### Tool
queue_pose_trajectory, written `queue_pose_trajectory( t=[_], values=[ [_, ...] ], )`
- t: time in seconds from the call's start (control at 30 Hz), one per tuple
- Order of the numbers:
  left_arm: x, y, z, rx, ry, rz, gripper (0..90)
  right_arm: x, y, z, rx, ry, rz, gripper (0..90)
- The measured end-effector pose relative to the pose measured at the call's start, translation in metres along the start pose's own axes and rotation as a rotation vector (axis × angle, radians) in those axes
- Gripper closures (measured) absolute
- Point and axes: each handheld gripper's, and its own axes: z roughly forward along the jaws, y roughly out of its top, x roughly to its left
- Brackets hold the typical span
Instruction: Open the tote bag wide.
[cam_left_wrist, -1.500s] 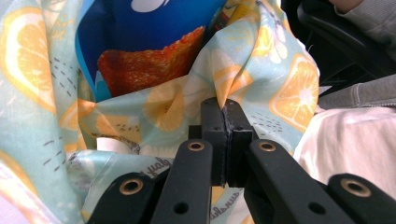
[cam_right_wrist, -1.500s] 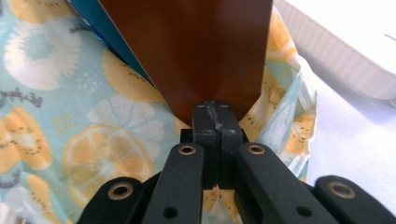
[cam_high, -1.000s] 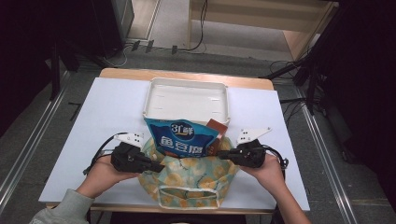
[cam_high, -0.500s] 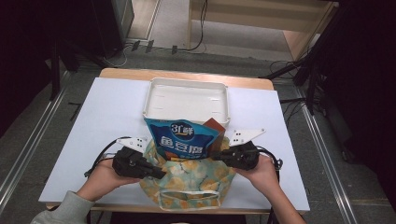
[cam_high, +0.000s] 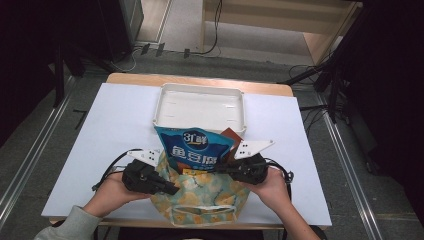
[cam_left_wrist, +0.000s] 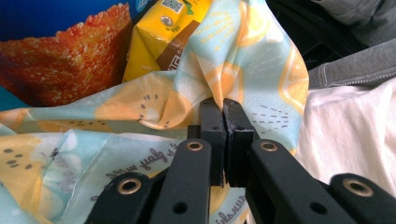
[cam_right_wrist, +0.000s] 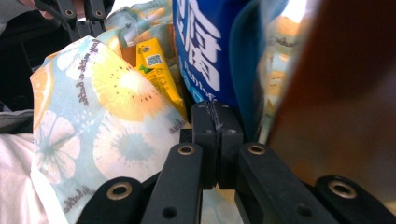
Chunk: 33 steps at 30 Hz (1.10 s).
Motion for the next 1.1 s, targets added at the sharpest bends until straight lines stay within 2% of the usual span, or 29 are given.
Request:
queue_pose_trajectory(
  t=[0.3,0.47,0.57,0.63,0.77,1.1],
  values=[
    [0.002,-0.001,0.002,0.003,-0.015,-0.009,89.0,0.006,0.003,0.013,0.017,-0.005,-0.02,89.9],
    [0.003,-0.003,0.002,0.003,-0.011,-0.014,88.9,0.005,0.001,0.016,0.02,0.046,0.012,89.8],
    [0.004,-0.004,0.002,-0.002,-0.002,-0.024,88.8,0.007,0.001,0.015,0.027,0.051,0.007,90.0],
    [0.006,-0.004,0.002,0.0,0.003,-0.028,88.7,0.008,0.0,0.014,0.031,0.071,0.019,90.0],
    [0.007,-0.006,0.001,-0.002,0.015,-0.034,88.7,0.013,-0.005,0.014,0.04,0.079,-0.002,90.0],
    [0.01,-0.013,0.002,0.005,0.028,-0.057,88.5,0.022,-0.017,0.013,0.032,0.109,-0.008,90.0]
  ],
)
